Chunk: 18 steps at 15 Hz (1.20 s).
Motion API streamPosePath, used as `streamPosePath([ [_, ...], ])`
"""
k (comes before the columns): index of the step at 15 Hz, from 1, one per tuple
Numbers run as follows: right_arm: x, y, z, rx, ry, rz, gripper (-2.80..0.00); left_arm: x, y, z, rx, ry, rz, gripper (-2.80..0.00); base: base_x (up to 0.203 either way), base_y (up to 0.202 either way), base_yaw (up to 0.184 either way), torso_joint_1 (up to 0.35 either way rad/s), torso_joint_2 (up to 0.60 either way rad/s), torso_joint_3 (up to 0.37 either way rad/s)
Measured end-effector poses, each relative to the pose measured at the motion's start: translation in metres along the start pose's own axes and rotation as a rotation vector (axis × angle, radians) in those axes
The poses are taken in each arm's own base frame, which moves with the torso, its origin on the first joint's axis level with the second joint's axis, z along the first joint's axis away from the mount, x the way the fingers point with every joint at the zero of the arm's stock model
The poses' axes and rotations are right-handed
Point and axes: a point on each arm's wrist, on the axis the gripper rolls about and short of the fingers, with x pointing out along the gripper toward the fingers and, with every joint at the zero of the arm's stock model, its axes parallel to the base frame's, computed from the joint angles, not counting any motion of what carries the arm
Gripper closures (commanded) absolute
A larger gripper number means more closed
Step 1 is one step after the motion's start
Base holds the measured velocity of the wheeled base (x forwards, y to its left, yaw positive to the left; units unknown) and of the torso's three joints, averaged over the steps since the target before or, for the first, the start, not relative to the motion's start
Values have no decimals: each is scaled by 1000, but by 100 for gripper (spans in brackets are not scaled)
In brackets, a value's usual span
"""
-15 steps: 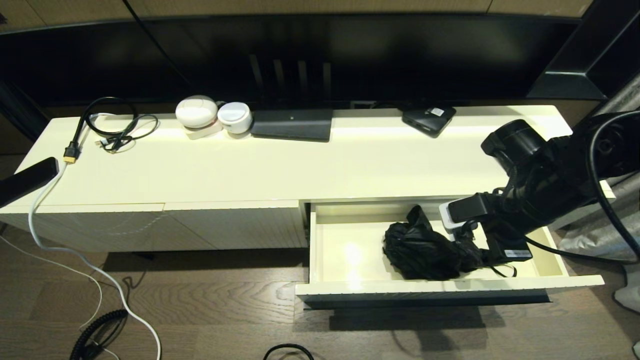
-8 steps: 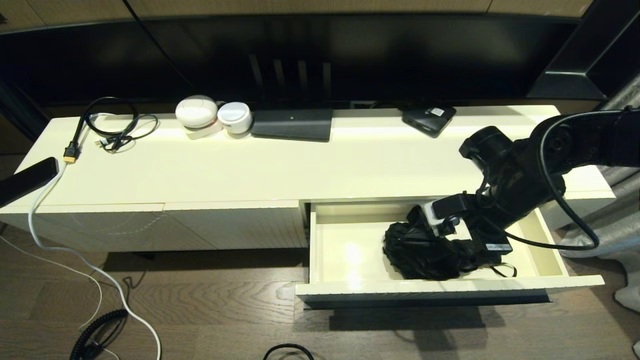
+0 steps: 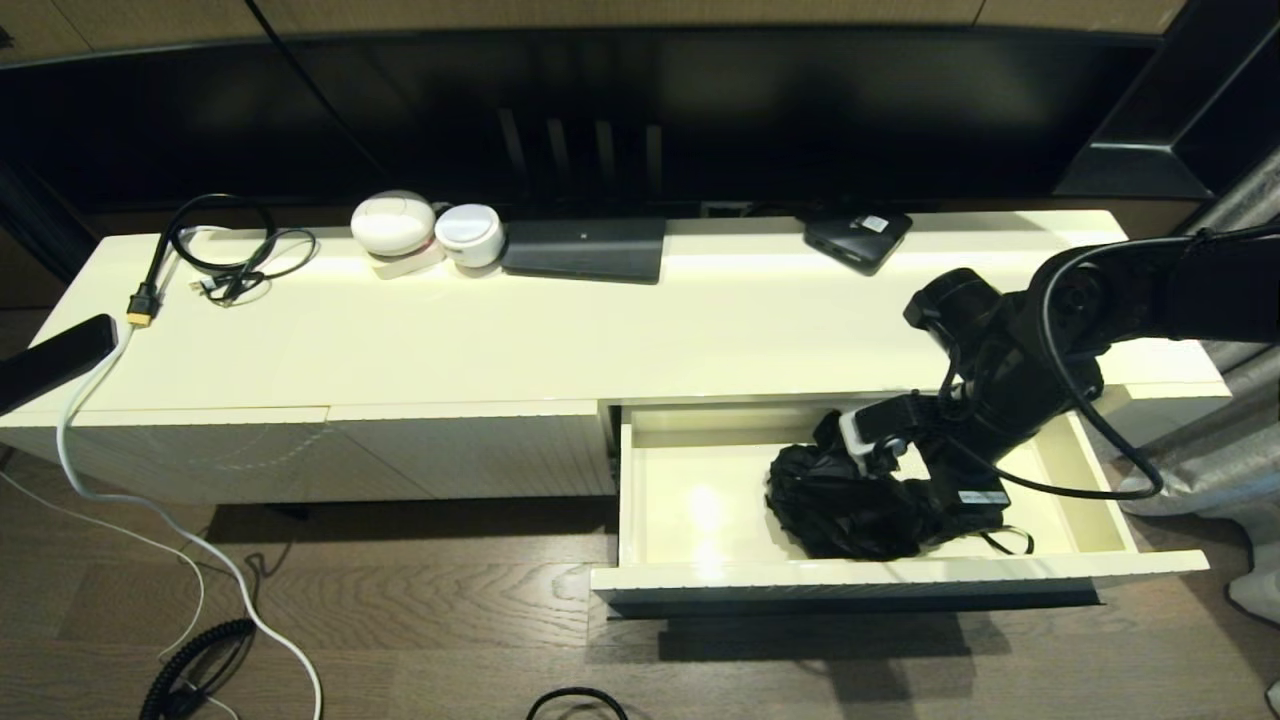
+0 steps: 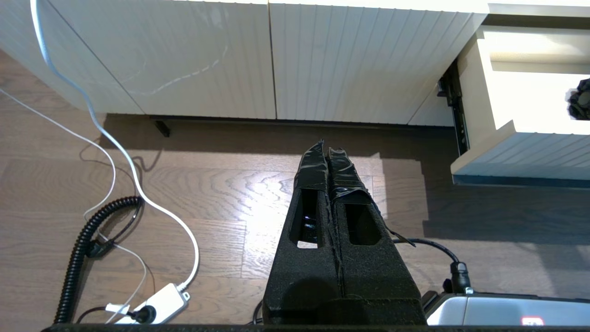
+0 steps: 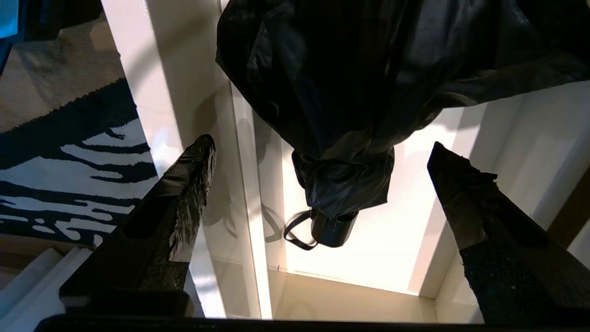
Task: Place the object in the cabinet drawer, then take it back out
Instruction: Take the umbrella out of the drawer and put it on the table
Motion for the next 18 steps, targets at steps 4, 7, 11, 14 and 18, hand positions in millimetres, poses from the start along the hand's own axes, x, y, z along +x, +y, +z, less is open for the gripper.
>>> streamPosePath([
  [4, 5, -2, 0, 0, 2, 7, -280, 0, 0, 0, 0, 0, 0, 0, 0, 0, 0, 0, 0, 0],
  [7, 8, -4, 1, 0, 1, 6, -280, 0, 0, 0, 0, 0, 0, 0, 0, 0, 0, 0, 0, 0],
  [11, 17, -10, 3, 0, -26, -62, -280, 0, 0, 0, 0, 0, 0, 0, 0, 0, 0, 0, 0, 0],
  [14, 23, -10, 3, 12, -29, -62, -280, 0, 0, 0, 0, 0, 0, 0, 0, 0, 0, 0, 0, 0],
  [18, 28, -9, 3, 13, -24, -49, -280, 0, 0, 0, 0, 0, 0, 0, 0, 0, 0, 0, 0, 0],
])
